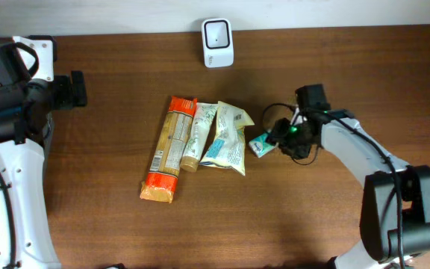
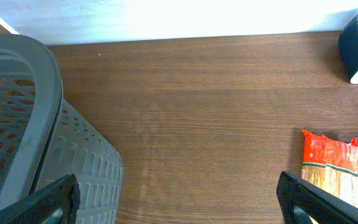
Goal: Scan the item barcode
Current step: 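Reach the right gripper to the green tissue pack and grasp it, then lift the tissue pack and hold it over the scanner window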
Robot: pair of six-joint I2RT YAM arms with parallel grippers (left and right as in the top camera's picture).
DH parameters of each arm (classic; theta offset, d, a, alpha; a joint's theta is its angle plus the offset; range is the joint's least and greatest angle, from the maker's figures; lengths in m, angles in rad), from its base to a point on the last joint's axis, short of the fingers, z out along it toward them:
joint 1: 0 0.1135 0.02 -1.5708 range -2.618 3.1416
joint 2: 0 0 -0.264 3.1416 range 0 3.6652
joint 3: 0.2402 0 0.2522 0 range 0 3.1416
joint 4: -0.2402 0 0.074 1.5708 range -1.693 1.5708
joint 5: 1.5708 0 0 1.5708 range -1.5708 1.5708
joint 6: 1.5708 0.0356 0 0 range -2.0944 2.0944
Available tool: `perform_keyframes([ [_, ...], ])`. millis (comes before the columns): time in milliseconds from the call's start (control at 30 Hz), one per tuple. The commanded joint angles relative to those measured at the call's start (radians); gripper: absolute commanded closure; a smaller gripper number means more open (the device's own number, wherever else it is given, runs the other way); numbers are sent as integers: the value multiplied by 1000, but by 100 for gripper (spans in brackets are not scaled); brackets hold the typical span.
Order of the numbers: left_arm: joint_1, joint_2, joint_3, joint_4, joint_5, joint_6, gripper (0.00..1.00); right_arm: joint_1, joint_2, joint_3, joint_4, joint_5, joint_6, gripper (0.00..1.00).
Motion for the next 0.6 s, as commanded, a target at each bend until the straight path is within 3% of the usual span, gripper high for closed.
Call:
perform_keyframes([
  [0,1,0,0,2,8,16,1,70,8,4,32,162,108,47],
  [133,1,0,0,2,8,16,1,98,85,4,77,174,135,54],
  [233,1,0,0,2,8,16,1,97,85,5,90,174,105,86],
  [267,1,0,0,2,8,16,1,95,85,8,92,150,47,90],
  [367,1,0,0,2,8,16,1,36,85,50,86,-27,-348,96],
  [467,1,0,0,2,8,16,1,-16,85,55,90,-66,-946,96],
  [567,1,0,1,2,8,16,1,-18,85,55,85,42,-1225,96],
])
